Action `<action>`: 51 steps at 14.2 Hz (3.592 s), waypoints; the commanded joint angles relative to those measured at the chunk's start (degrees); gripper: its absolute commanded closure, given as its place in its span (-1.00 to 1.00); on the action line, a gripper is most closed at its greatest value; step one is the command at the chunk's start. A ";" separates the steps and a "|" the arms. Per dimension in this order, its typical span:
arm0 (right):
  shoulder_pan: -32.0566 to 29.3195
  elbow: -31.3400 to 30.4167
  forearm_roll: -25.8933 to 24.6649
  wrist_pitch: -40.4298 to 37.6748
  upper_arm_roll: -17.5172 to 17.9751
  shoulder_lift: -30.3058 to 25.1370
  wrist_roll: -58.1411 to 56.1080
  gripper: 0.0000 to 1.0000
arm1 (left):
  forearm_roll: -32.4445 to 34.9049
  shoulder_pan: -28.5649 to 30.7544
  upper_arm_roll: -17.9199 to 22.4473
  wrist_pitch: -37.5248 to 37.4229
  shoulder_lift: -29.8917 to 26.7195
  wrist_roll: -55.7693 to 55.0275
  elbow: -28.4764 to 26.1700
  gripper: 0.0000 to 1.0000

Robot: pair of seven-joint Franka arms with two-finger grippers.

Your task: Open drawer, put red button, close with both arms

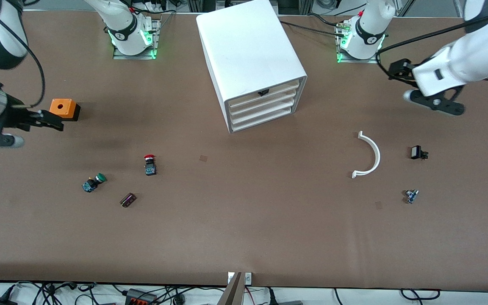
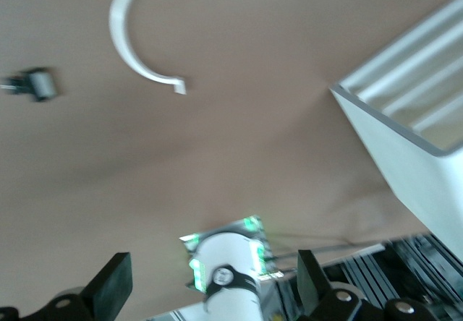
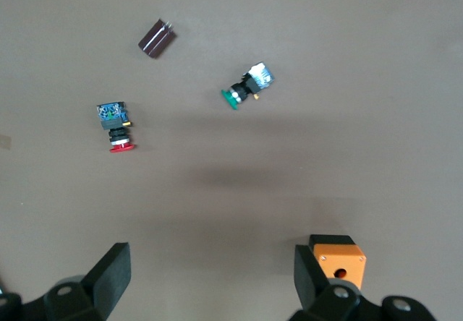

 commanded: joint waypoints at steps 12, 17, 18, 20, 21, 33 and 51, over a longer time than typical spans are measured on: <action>12.70 6.18 0.40 15.15 0.25 25.24 0.01 -1.00 | -53.76 -0.74 -3.37 27.91 18.84 39.70 -21.57 -1.00; 13.05 6.18 3.11 21.74 0.86 30.78 0.28 -1.00 | -62.29 -0.74 -5.48 25.71 25.79 50.81 -24.39 -0.63; 12.96 6.18 4.08 22.36 0.95 31.48 0.28 -1.00 | -62.47 -0.74 -5.48 25.19 26.32 51.51 -24.47 -0.46; 13.05 6.18 4.36 22.11 0.95 31.93 0.45 -1.00 | -62.56 -0.56 -5.48 21.86 26.33 51.61 -25.00 -0.14; 13.57 6.18 4.44 21.93 0.95 32.01 0.54 -1.00 | -62.56 -0.39 -5.48 20.80 26.33 51.61 -25.78 -0.08; 13.67 5.31 4.45 18.59 0.77 32.63 0.45 0.32 | -66.25 -1.26 -6.62 20.61 29.22 51.52 -25.62 0.99; 20.59 34.38 4.18 0.50 0.77 30.70 0.10 1.00 | -54.08 3.12 1.29 16.15 39.69 42.78 4.14 -1.00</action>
